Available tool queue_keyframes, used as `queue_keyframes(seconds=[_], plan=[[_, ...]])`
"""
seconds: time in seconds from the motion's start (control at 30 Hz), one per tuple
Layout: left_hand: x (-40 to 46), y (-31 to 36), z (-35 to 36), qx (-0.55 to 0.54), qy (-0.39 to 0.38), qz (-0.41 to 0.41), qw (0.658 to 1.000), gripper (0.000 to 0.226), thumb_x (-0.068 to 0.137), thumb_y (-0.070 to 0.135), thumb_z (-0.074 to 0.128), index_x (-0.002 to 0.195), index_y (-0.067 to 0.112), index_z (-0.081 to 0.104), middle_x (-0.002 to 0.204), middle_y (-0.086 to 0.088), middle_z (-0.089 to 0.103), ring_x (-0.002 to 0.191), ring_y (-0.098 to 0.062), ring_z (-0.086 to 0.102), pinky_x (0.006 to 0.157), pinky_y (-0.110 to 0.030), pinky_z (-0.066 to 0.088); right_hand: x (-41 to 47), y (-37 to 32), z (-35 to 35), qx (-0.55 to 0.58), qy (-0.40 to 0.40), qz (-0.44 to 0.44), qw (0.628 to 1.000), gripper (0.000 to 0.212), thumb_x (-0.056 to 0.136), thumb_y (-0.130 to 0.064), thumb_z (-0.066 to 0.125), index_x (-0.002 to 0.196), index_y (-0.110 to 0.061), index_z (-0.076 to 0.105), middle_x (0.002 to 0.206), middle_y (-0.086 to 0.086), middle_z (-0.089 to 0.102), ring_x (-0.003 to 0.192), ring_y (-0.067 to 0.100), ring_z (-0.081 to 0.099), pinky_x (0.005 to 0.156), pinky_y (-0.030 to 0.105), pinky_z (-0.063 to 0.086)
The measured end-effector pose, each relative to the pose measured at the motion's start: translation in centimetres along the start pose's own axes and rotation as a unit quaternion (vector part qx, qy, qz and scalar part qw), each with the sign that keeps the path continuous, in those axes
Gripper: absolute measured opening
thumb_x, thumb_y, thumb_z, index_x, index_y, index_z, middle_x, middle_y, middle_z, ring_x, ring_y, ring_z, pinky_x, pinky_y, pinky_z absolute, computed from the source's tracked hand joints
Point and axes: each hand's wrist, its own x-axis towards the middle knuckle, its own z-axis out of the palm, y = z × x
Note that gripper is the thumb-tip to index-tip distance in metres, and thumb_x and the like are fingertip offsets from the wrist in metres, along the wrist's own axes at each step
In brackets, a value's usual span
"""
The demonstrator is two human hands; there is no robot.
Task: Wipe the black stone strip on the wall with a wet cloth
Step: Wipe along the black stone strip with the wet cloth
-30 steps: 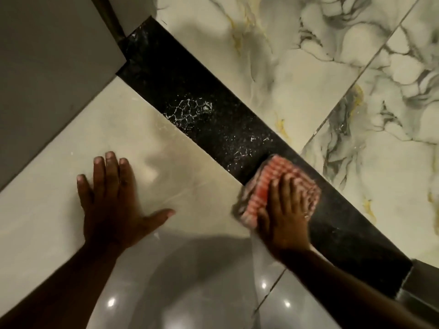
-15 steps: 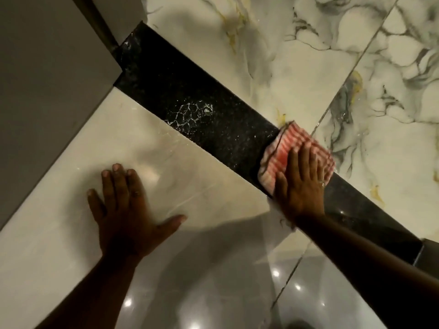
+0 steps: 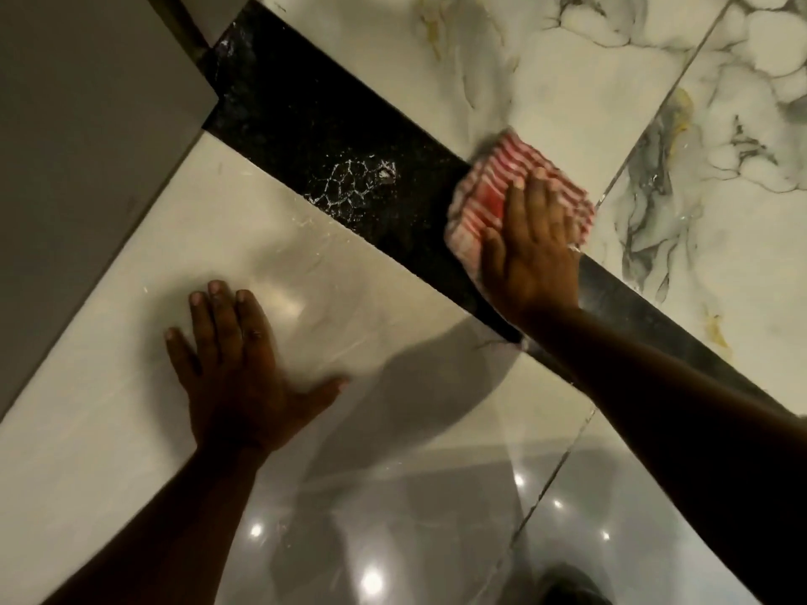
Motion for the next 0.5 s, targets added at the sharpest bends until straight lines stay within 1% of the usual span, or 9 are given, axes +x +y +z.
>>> queue_keyframes(seconds=[0.07, 0.1, 0.17, 0.2, 0.3, 0.33, 0.4, 0.5], plan=[[0.1, 0.0, -0.1, -0.013, -0.009, -0.001, 1.000, 0.141, 0.066, 0.097, 0.040, 0.161, -0.002, 0.012, 0.169, -0.027, 0.009, 0.158, -0.042, 0.005, 0.123, -0.064, 0.000, -4.1, 0.4, 0.6, -0.004, -0.010, -0.011, 1.000, 0.068, 0.103, -0.051, 0.014, 0.158, -0.012, 0.007, 0.166, 0.016, 0.004, 0.153, 0.032, 0.001, 0.122, 0.054, 0.006], [0.2, 0.0, -0.1, -0.019, -0.010, -0.001, 1.000, 0.140, 0.066, 0.097, 0.040, 0.161, -0.002, 0.012, 0.169, -0.027, 0.009, 0.158, -0.042, 0.004, 0.123, -0.064, -0.001, -6.1, -0.5, 1.1, 0.002, -0.019, -0.039, 0.999, 0.067, 0.103, -0.051, 0.014, 0.158, -0.013, 0.009, 0.165, 0.016, 0.006, 0.153, 0.033, 0.001, 0.122, 0.054, 0.005], [0.2, 0.0, 0.1, -0.020, -0.010, 0.002, 1.000, 0.140, 0.066, 0.096, 0.041, 0.161, -0.002, 0.013, 0.169, -0.027, 0.008, 0.158, -0.042, 0.005, 0.123, -0.066, 0.001, -8.6, -3.4, 2.1, 0.021, -0.025, -0.104, 0.994, 0.067, 0.103, -0.051, 0.012, 0.156, -0.011, 0.015, 0.163, 0.018, 0.012, 0.152, 0.036, 0.007, 0.121, 0.056, 0.008], [0.2, -0.1, 0.2, -0.017, -0.010, 0.003, 1.000, 0.140, 0.066, 0.097, 0.040, 0.161, -0.002, 0.013, 0.169, -0.026, 0.008, 0.158, -0.042, 0.005, 0.123, -0.067, 0.002, -8.8, -5.0, 2.4, 0.025, -0.028, -0.126, 0.991, 0.067, 0.103, -0.051, 0.012, 0.156, -0.011, 0.017, 0.163, 0.017, 0.013, 0.151, 0.036, 0.008, 0.121, 0.057, 0.009], [0.0, -0.1, 0.2, -0.010, -0.007, 0.002, 1.000, 0.140, 0.067, 0.100, 0.034, 0.161, -0.003, 0.014, 0.169, -0.028, 0.010, 0.158, -0.043, 0.007, 0.123, -0.067, 0.004, -6.2, -8.1, 2.5, 0.018, -0.022, -0.157, 0.987, 0.066, 0.101, -0.050, 0.021, 0.156, -0.014, 0.023, 0.164, 0.012, 0.014, 0.152, 0.032, 0.007, 0.122, 0.052, 0.002], [0.0, 0.0, 0.1, -0.008, -0.008, 0.000, 1.000, 0.140, 0.067, 0.100, 0.033, 0.161, -0.003, 0.014, 0.169, -0.028, 0.010, 0.158, -0.042, 0.006, 0.123, -0.067, 0.004, -4.7, -8.4, 2.2, 0.017, -0.019, -0.158, 0.987, 0.065, 0.101, -0.049, 0.022, 0.156, -0.014, 0.023, 0.164, 0.012, 0.015, 0.152, 0.031, 0.008, 0.122, 0.051, 0.001], [0.1, 0.0, -0.2, -0.007, -0.018, -0.007, 1.000, 0.142, 0.065, 0.099, 0.036, 0.161, -0.002, 0.012, 0.169, -0.027, 0.008, 0.158, -0.041, 0.003, 0.124, -0.066, 0.002, -0.9, -8.3, 1.2, 0.005, -0.015, -0.142, 0.990, 0.066, 0.100, -0.049, 0.017, 0.157, -0.015, 0.019, 0.165, 0.012, 0.012, 0.153, 0.030, 0.006, 0.123, 0.050, 0.000], [0.2, 0.3, -0.4, -0.006, -0.026, -0.010, 1.000, 0.143, 0.061, 0.096, 0.039, 0.160, -0.002, 0.012, 0.169, -0.028, 0.009, 0.158, -0.042, 0.004, 0.122, -0.067, 0.003, 3.8, -5.4, -0.4, 0.008, -0.011, -0.073, 0.997, 0.067, 0.101, -0.049, 0.013, 0.158, -0.014, 0.010, 0.166, 0.013, 0.005, 0.153, 0.030, 0.001, 0.123, 0.050, 0.002]])
